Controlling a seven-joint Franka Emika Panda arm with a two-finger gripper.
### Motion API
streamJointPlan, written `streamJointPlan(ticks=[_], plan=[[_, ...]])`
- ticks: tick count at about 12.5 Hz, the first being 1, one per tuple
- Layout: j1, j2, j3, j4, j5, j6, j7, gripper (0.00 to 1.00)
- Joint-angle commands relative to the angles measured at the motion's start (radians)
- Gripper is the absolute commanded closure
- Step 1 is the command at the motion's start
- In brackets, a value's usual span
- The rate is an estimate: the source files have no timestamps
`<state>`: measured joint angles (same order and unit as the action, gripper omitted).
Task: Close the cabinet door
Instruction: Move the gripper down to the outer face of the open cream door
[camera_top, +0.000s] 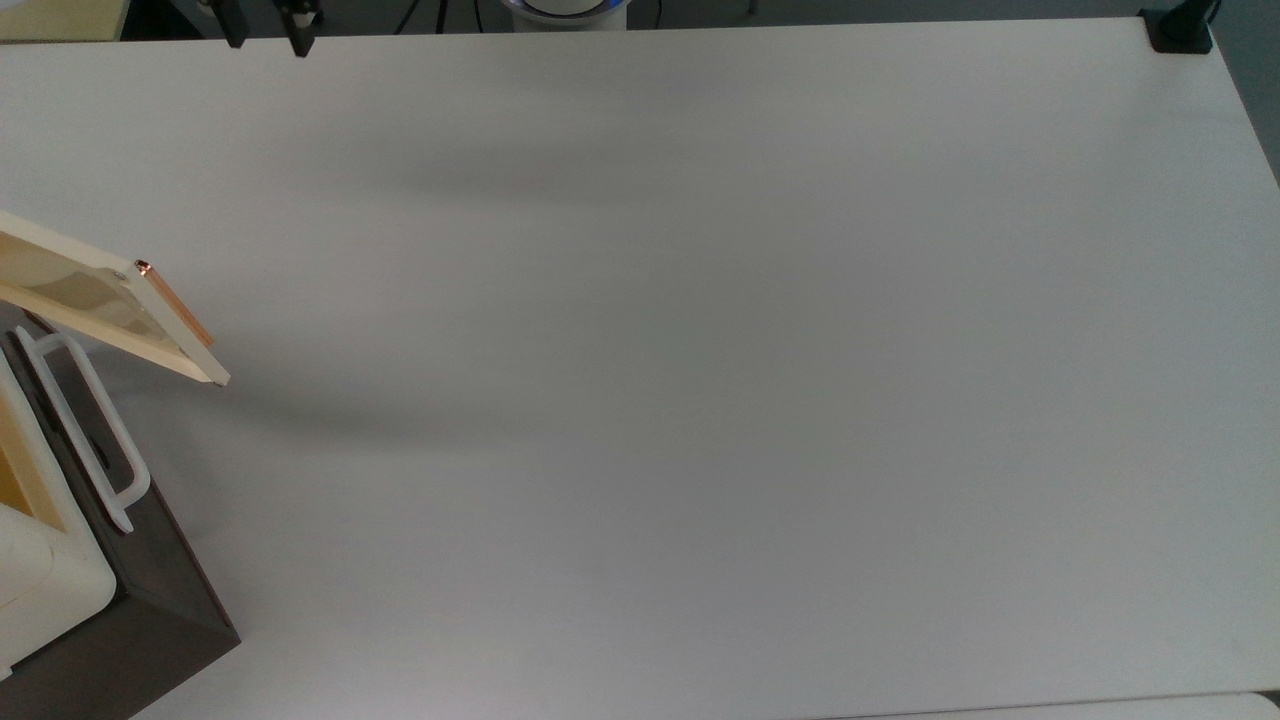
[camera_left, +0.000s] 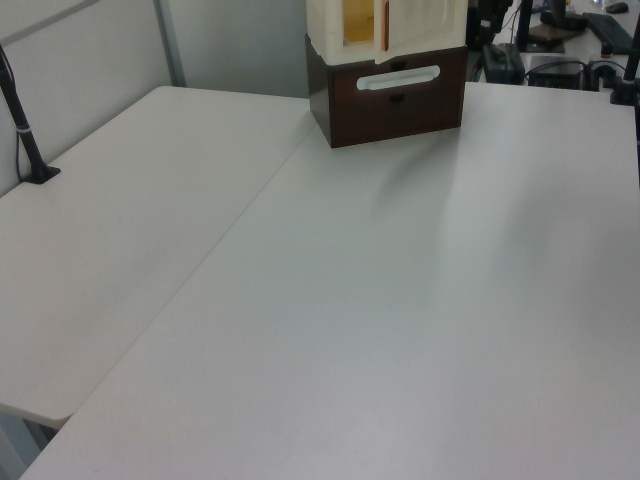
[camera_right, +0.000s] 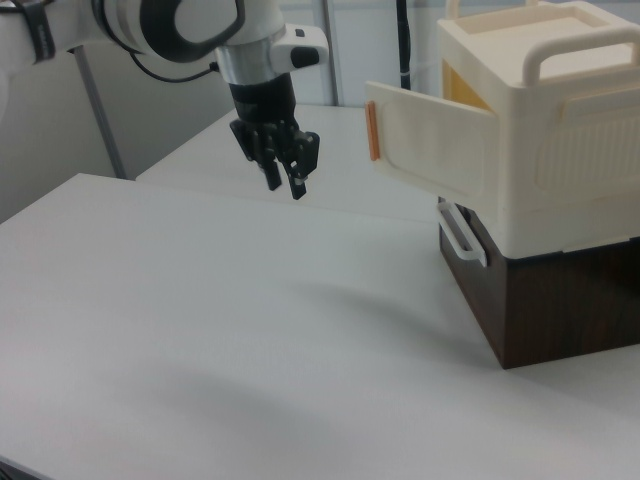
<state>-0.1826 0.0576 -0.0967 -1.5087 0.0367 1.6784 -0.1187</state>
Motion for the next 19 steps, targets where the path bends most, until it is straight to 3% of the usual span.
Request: streamJointPlan(ticks=[1, 3, 10, 13, 19], plan=[[0.002, 0.053, 0.0, 0.01, 0.012, 0.113, 0.008, 0.79], [0.0, 0.106, 0.0, 0.01, 0.018, 0.281, 0.024, 0.85], [-0.008, 0.243, -0.002, 0.01, 0.114, 0.794, 0.192, 0.84], [-0.006, 0.274, -0.002, 0.016, 0.117, 0.848, 0.206, 0.84], [-0.023, 0.41, -0.003, 0.137, 0.109, 1.009, 0.269, 0.84]])
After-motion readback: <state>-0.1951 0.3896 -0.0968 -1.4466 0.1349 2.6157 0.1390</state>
